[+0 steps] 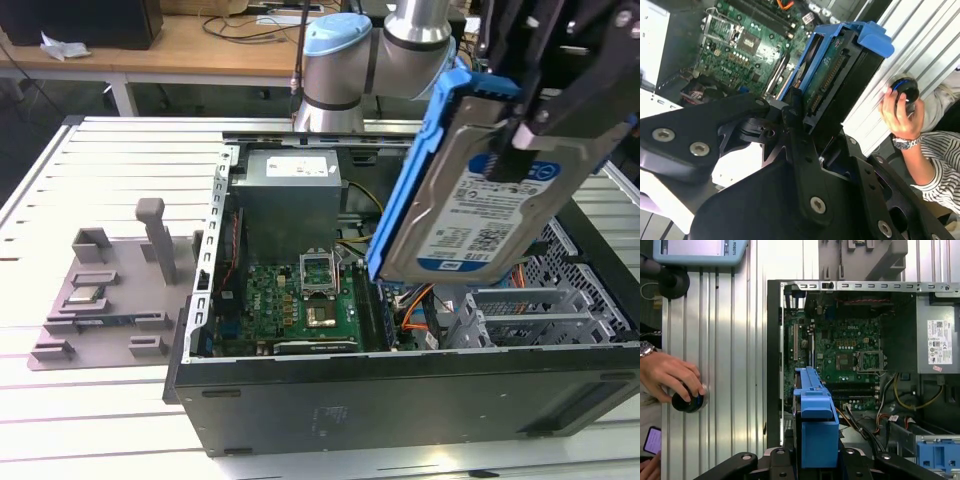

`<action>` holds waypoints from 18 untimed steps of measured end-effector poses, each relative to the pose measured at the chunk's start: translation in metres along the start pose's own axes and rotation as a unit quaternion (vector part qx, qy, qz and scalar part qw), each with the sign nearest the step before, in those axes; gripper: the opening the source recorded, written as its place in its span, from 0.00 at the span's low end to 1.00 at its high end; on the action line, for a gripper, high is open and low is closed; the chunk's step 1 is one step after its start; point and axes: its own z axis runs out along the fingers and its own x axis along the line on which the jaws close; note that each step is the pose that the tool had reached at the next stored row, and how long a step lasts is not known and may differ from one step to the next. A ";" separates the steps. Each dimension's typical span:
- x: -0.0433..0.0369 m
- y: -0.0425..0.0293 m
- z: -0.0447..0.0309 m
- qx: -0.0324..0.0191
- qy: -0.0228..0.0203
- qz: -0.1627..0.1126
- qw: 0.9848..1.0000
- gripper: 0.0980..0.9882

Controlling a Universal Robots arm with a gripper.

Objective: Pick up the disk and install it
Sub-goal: 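Pick up the disk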

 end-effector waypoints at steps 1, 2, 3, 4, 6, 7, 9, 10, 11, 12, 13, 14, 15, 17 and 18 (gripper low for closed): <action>-0.0001 -0.0034 -0.0002 0.000 0.000 0.000 1.000 0.30; -0.0003 -0.0080 -0.0004 0.000 0.000 0.000 1.000 0.30; -0.0006 -0.0119 -0.0005 0.000 0.000 0.000 1.000 0.30; -0.0008 -0.0144 -0.0005 0.000 0.000 0.000 1.000 0.30; -0.0012 -0.0191 0.0009 0.000 0.000 0.000 1.000 0.30; -0.0013 -0.0206 0.0024 0.000 0.000 0.000 1.000 0.30; -0.0016 -0.0235 0.0071 0.000 0.000 0.000 1.000 0.30; -0.0018 -0.0247 0.0090 -0.001 0.000 0.000 1.000 0.30; -0.0020 -0.0257 0.0110 -0.001 0.000 0.000 1.000 0.30; -0.0022 -0.0266 0.0128 0.000 0.000 0.000 1.000 0.30; -0.0025 -0.0276 0.0151 -0.001 0.000 0.000 1.000 0.30; -0.0028 -0.0290 0.0182 -0.001 0.000 0.000 1.000 0.30; -0.0031 -0.0302 0.0214 -0.001 0.000 0.000 1.000 0.30; -0.0035 -0.0317 0.0254 -0.001 0.000 0.000 1.000 0.30; -0.0037 -0.0327 0.0283 -0.001 0.000 0.000 1.000 0.30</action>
